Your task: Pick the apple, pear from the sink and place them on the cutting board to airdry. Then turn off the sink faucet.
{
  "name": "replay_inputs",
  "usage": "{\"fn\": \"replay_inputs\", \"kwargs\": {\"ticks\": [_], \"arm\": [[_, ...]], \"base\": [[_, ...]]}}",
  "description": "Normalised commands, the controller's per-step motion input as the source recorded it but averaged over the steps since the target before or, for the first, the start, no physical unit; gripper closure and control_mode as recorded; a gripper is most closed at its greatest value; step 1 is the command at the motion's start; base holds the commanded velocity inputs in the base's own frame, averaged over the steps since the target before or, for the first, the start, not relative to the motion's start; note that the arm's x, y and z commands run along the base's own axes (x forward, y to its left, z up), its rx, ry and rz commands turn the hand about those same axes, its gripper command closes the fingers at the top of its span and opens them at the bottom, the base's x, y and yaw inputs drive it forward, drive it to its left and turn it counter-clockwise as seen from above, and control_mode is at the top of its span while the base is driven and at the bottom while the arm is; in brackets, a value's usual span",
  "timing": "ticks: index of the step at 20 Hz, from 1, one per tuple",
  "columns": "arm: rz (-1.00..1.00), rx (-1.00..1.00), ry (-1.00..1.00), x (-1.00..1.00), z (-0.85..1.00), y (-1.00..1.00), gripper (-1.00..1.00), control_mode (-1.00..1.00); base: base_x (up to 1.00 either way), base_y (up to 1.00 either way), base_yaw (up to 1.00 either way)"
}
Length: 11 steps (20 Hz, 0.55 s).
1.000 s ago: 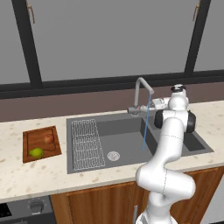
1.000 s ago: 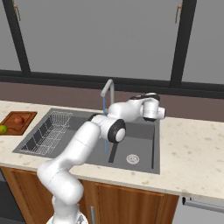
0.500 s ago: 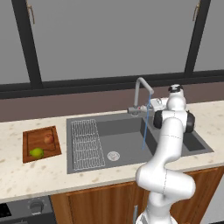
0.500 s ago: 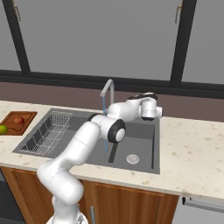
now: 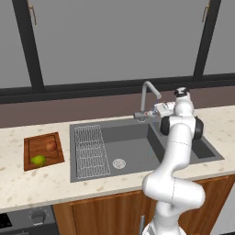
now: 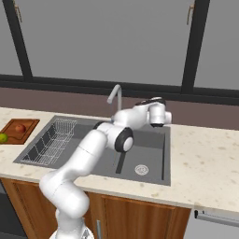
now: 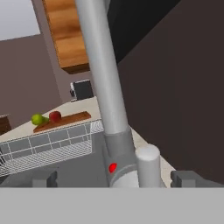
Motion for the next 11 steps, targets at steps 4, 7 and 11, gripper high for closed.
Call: {"fn": "replay_inputs", "kwargs": {"ticks": [4, 7, 11], "arm": [[0.05, -0.25, -0.01, 0.33, 0.50, 1.00, -1.00, -1.00], [0.05, -0.23, -0.01, 0.24, 0.40, 0.99, -1.00, -1.00], [0.05, -0.17, -0.02, 0.06, 0.12, 0.70, -1.00, -1.00]], "base": [[0.00, 0.00, 0.00], [0.00, 0.00, 0.00], [0.00, 0.00, 0.00]]}}
